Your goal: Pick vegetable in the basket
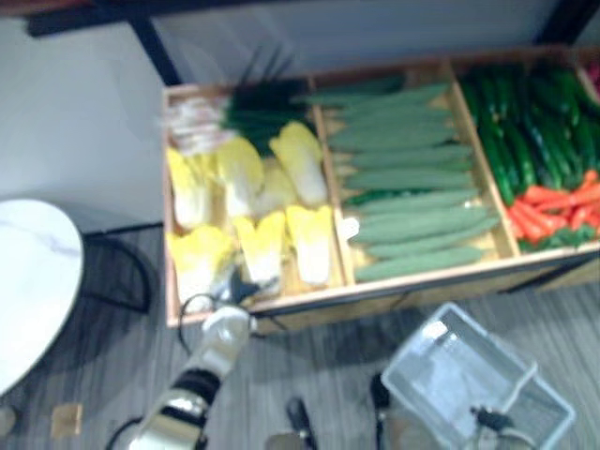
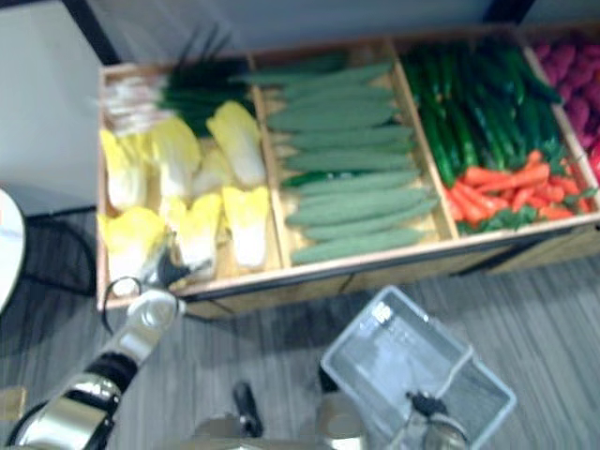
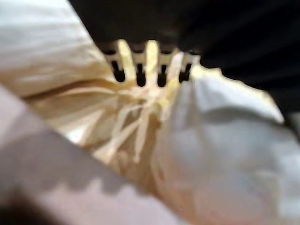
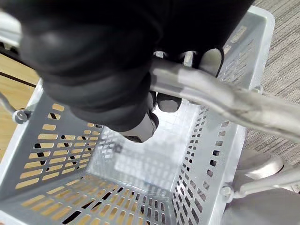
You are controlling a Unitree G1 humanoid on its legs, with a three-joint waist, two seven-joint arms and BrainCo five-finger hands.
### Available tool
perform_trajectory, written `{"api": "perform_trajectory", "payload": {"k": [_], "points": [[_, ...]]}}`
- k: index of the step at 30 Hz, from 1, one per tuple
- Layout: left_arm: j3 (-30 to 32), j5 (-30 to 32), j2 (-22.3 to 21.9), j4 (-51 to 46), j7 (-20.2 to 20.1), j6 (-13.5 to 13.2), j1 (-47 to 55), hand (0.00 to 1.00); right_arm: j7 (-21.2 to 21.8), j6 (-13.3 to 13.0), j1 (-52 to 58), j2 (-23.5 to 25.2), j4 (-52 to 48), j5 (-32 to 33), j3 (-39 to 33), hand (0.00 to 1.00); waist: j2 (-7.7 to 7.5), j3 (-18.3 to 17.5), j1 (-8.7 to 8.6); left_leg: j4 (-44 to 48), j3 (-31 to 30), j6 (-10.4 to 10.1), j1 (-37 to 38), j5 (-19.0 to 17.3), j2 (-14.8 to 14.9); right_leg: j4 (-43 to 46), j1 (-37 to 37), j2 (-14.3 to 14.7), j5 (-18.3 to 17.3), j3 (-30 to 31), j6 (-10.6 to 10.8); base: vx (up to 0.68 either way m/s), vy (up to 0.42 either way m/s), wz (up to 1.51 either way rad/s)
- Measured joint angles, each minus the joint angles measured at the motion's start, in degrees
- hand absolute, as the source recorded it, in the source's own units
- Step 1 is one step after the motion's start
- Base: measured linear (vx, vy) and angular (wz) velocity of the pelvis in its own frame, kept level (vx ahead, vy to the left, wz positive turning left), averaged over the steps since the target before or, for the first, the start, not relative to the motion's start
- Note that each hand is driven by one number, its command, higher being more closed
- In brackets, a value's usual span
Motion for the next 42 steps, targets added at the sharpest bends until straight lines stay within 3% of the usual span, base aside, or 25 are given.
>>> {"api": "perform_trajectory", "payload": {"k": [3, 7, 8, 15, 21, 34, 38, 42], "points": [[0.16, -0.05, 0.05, 0.71, 3.31, -1.59, -3.67, 0.0, 0.02, -0.87, -1.92, -0.49, -0.25, 2.0, 0.44, 1.0, 0.92, 2.36, 0.05, 0.36, 0.93, -0.14, -1.74, 0.08, 0.34, 0.94, -2.56, 0.33, 0.11, 0.81, -0.09, -0.01, -0.021, -0.14], [1.41, -0.42, 0.12, 0.69, 7.18, -3.21, -6.46, 0.0, 0.12, -1.45, -3.15, -1.26, -0.29, 3.55, 2.45, 1.0, 0.89, 4.28, -0.25, 0.74, 1.05, -0.4, -3.31, 0.31, 0.68, 1.34, -4.35, 0.61, 0.3, 0.98, -0.23, 0.0, -0.024, -0.04], [1.7, -0.71, 0.29, 0.68, 8.22, -3.54, -7.31, 1.0, 0.18, -1.74, -3.51, -1.37, -0.32, 3.67, 2.58, 1.0, 0.88, 5.32, -0.24, 0.73, 1.13, -0.48, -3.36, 0.4, 0.69, 1.56, -4.54, 0.61, 0.32, 1.06, -0.22, 0.0, 0.0, 0.0], [3.75, -3.8, 0.65, 0.59, 7.95, -3.35, -10.09, 1.0, 0.18, -3.36, -3.52, -1.2, -1.45, 4.68, 4.92, 1.0, 0.16, 6.35, -0.07, 0.72, 2.06, -0.19, -4.41, 0.74, 0.54, 0.4, -5.33, 0.45, 1.69, 1.59, -0.24, -0.02, -0.007, -0.04], [5.49, -5.29, 1.53, 1.73, 6.09, -0.97, -12.62, 1.0, 0.17, -3.78, -3.82, -1.32, -1.51, 5.36, 6.52, 1.0, -0.14, 6.67, -0.46, 0.73, 2.24, -0.1, -4.68, 0.99, 0.53, -0.36, -5.28, 0.43, 2.42, 1.68, -0.28, -0.01, -0.003, 0.0], [5.48, -5.11, 1.58, 1.98, 5.5, -1.51, -8.29, 1.0, 0.37, -4.49, -2.32, -0.9, -1.4, 5.14, 5.35, 1.0, 0.24, 6.26, -1.77, -0.24, 2.04, -0.13, 0.95, 0.96, 0.38, -1.83, 1.18, 0.32, 2.37, -0.06, -0.25, 0.01, -0.003, 0.02], [5.74, -4.76, 1.58, -3.32, 6.54, -3.64, -3.82, 1.0, 0.49, -5.15, 0.65, -0.29, -1.47, 5.08, 3.37, 1.0, 0.52, 3.67, -1.64, -0.39, 0.83, -0.13, 2.87, 0.96, 0.43, -2.57, 4.28, 0.28, 2.09, -1.86, -0.38, 0.01, -0.012, 0.19], [5.57, -3.71, 1.58, -11.97, 9.33, -6.19, 3.92, 1.0, 0.47, -5.09, 4.81, 0.15, -1.48, 5.04, 1.81, 1.0, 0.79, -2.15, -1.2, -1.38, 0.77, -0.15, 5.49, 0.9, 0.44, -2.67, 6.84, 0.41, 1.17, -2.44, -0.82, 0.02, -0.009, 0.05]]}}
